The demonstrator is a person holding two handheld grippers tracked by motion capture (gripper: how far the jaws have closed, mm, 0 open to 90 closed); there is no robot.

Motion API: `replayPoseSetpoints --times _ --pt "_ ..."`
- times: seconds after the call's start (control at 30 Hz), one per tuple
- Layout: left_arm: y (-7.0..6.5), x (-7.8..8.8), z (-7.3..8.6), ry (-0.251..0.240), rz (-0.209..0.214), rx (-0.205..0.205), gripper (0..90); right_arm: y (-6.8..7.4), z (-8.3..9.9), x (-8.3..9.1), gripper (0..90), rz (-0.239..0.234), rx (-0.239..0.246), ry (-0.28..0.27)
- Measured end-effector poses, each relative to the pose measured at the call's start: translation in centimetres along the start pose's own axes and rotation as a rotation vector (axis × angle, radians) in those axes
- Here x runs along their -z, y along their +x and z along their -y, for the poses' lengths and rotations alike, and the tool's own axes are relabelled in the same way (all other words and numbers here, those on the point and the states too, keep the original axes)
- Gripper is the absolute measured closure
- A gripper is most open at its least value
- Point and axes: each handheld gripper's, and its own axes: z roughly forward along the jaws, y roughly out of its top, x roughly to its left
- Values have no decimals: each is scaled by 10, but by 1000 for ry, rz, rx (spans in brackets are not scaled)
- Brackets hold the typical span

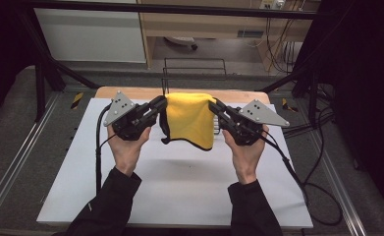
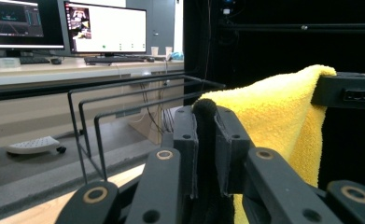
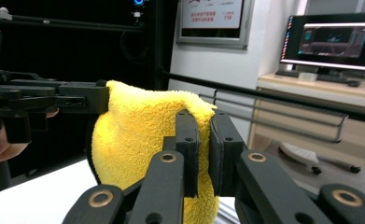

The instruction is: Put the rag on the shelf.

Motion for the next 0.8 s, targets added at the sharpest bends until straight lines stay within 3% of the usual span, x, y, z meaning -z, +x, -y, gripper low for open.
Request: replayPoseSetpoints --times 0.47,0.8 --pt "-3 -15 -27 -71 4 9 797 -12 -25 -1 842 51 39 -75" --pt "-6 -20 -54 -140 0 -18 797 -18 -53 -1 841 78 58 -132"
